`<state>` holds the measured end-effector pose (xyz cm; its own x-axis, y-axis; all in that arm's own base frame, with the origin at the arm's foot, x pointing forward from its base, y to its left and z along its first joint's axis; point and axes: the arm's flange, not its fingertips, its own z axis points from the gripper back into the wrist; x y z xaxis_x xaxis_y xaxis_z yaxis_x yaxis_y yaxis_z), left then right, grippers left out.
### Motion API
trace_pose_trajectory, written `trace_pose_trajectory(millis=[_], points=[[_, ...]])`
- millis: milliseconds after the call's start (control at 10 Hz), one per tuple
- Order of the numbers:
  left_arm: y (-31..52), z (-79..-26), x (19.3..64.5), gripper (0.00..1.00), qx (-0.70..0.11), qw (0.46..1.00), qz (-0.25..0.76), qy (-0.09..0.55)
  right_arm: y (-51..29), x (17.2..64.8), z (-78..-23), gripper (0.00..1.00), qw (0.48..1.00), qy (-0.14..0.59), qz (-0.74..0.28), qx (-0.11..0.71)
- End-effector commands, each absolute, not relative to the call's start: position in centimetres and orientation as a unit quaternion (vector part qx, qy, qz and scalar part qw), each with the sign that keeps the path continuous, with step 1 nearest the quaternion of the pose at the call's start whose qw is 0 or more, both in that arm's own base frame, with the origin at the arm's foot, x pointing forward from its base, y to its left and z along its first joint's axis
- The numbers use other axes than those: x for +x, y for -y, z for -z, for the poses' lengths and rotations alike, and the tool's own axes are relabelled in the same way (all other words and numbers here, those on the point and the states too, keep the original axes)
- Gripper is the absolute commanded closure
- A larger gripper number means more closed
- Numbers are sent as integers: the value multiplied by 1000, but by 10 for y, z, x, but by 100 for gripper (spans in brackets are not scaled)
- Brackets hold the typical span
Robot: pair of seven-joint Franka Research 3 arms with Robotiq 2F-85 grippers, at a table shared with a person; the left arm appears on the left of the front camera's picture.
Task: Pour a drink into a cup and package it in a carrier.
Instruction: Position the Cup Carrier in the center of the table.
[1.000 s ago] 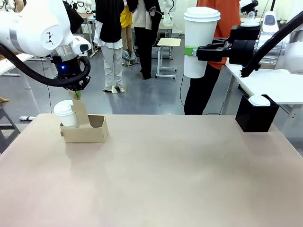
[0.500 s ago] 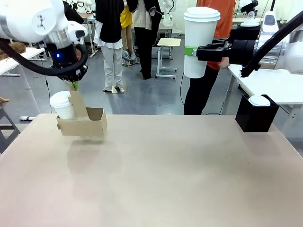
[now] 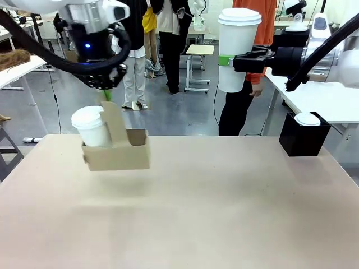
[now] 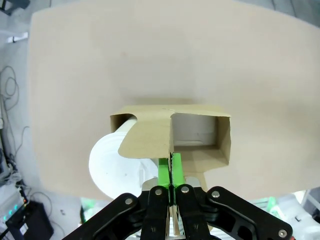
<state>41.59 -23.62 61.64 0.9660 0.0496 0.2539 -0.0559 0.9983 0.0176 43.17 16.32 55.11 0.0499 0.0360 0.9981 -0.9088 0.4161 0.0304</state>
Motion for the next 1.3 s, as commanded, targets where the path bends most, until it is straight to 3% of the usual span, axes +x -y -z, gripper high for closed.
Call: trace_pose_trajectory(millis=[0,300,600,1200], points=[[271,-604,386,99,9,990,-42,137,-164,431,-554,19,612,576,-385,381],[339,-566,352,99,25,987,-25,157,-164,431,-554,19,612,576,-385,381],[380,-525,344,99,34,991,3,129,-164,431,-554,19,612,576,-385,381],[393,-501,340,99,34,994,23,105,-164,431,-554,19,612,576,-385,381]])
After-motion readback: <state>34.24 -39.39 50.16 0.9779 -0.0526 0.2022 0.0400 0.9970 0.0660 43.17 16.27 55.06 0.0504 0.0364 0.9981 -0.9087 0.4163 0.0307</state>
